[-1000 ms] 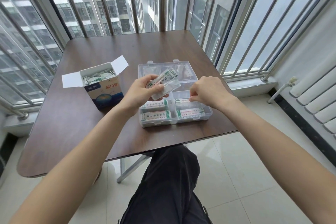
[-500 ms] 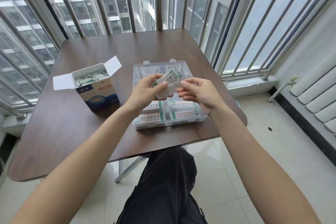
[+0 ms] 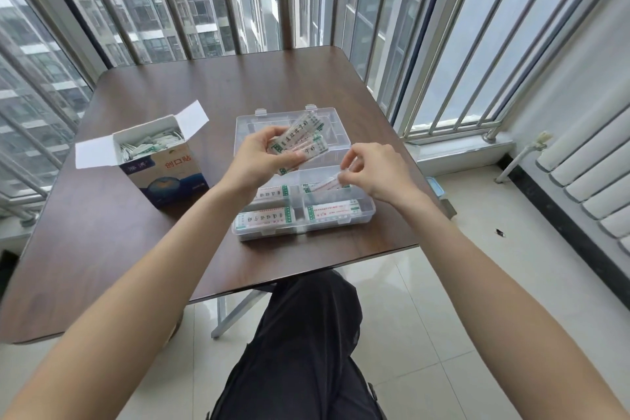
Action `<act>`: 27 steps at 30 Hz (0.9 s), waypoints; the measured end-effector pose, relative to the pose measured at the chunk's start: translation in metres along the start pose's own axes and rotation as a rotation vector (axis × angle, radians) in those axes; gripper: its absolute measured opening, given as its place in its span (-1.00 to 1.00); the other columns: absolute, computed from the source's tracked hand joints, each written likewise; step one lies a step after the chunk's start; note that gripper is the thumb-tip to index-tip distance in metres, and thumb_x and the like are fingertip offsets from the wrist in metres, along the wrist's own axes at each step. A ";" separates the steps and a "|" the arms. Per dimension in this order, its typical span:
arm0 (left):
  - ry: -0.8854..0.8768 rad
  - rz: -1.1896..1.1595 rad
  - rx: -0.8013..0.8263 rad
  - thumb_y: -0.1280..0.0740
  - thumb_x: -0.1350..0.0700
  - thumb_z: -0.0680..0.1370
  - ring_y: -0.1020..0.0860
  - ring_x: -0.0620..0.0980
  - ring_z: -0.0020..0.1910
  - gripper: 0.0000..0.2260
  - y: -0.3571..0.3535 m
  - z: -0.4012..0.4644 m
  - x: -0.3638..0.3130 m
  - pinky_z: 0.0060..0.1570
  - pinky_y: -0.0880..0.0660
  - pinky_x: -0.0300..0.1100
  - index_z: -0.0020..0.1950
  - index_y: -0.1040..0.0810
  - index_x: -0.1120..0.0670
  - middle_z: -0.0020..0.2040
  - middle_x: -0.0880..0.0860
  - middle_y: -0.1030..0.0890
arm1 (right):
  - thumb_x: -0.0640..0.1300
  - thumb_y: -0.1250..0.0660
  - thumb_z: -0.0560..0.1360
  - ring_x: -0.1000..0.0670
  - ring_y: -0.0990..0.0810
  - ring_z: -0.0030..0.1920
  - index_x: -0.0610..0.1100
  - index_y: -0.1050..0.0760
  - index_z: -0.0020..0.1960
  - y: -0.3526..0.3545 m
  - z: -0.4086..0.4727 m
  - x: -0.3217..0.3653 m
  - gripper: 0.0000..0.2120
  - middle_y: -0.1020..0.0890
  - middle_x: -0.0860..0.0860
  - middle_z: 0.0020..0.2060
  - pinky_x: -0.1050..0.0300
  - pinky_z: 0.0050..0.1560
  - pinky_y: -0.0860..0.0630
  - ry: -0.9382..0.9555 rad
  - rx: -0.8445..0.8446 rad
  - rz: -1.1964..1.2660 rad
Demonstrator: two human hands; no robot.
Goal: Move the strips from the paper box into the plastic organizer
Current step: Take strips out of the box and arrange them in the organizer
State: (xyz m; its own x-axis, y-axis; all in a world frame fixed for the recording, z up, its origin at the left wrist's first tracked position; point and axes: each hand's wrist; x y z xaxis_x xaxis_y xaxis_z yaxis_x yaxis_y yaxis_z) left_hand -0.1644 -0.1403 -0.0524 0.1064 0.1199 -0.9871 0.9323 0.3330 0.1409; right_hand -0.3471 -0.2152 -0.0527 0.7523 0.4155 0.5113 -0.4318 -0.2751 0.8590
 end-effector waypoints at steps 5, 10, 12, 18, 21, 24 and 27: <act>0.014 -0.040 0.023 -0.45 0.37 0.38 -0.58 -0.04 -0.12 -0.65 0.001 0.002 0.003 -0.10 -0.53 -0.24 0.06 -0.52 0.05 -0.07 0.02 -0.61 | -0.08 -0.42 0.37 -0.02 -0.61 -0.06 0.03 -0.54 -0.21 -0.003 0.007 0.003 -0.94 -0.61 0.11 -0.27 0.13 -0.11 -0.46 -0.003 0.023 -0.048; 0.025 -0.025 0.036 -0.44 0.37 0.39 -0.57 -0.04 -0.09 -0.65 0.003 0.002 0.004 -0.04 -0.53 -0.21 0.07 -0.52 0.03 -0.06 0.02 -0.61 | -0.03 -0.46 0.38 -0.02 -0.60 -0.09 0.02 -0.63 -0.18 -0.003 0.006 0.004 -0.96 -0.66 0.09 -0.18 0.18 -0.16 -0.37 0.062 -0.025 -0.176; 0.032 -0.021 0.039 -0.44 0.37 0.40 -0.57 -0.03 -0.09 -0.65 0.004 0.003 0.004 -0.03 -0.53 -0.20 0.09 -0.51 0.05 -0.05 0.03 -0.61 | -0.02 -0.46 0.39 -0.04 -0.60 -0.08 0.03 -0.65 -0.15 -0.002 0.006 0.004 -0.94 -0.68 0.07 -0.14 0.19 -0.16 -0.36 0.090 -0.041 -0.233; 0.036 0.021 0.058 -0.46 0.36 0.38 -0.60 -0.05 -0.11 -0.61 0.002 0.005 0.005 -0.14 -0.54 -0.30 0.15 -0.51 0.10 -0.03 0.04 -0.61 | 0.05 -0.37 0.47 -0.09 -0.61 -0.06 0.03 -0.67 -0.06 0.001 0.005 0.004 -0.85 -0.68 0.01 -0.10 0.17 -0.17 -0.36 0.167 -0.044 -0.367; 0.037 0.005 0.062 -0.47 0.36 0.37 -0.61 -0.04 -0.10 -0.59 -0.001 0.005 0.006 -0.14 -0.55 -0.31 0.17 -0.50 0.13 -0.01 0.07 -0.62 | 0.04 -0.35 0.49 -0.04 -0.62 -0.15 -0.01 -0.66 -0.09 0.007 0.005 -0.002 -0.83 -0.69 0.03 -0.17 0.17 -0.17 -0.43 0.152 -0.114 -0.247; 0.030 -0.037 0.091 -0.46 0.36 0.37 -0.61 -0.03 -0.11 -0.57 -0.005 0.005 0.002 -0.18 -0.53 -0.33 0.20 -0.49 0.17 0.00 0.10 -0.62 | 0.06 -0.36 0.49 0.06 -0.61 -0.41 -0.09 -0.58 -0.08 0.014 0.005 0.000 -0.80 -0.67 0.05 -0.29 0.17 -0.33 -0.52 0.078 -0.139 0.249; 0.018 -0.091 0.150 -0.44 0.37 0.38 -0.61 -0.07 -0.15 -0.57 -0.013 0.002 -0.001 -0.19 -0.53 -0.32 0.22 -0.48 0.19 -0.04 0.08 -0.61 | -0.03 -0.45 0.44 0.06 -0.63 -0.44 -0.13 -0.45 0.06 0.012 0.001 0.008 -0.70 -0.65 -0.03 -0.23 0.24 -0.47 -0.50 0.015 -0.014 0.517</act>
State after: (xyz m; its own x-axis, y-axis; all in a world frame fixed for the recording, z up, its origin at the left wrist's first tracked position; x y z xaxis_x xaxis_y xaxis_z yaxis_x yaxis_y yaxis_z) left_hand -0.1760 -0.1466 -0.0537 0.0139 0.1129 -0.9935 0.9791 0.2000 0.0364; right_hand -0.3463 -0.2160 -0.0381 0.4315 0.2400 0.8696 -0.7521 -0.4365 0.4937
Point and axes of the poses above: each hand's wrist, its own z-axis towards the middle knuckle, its own y-axis out of the back of the hand, x = y × z
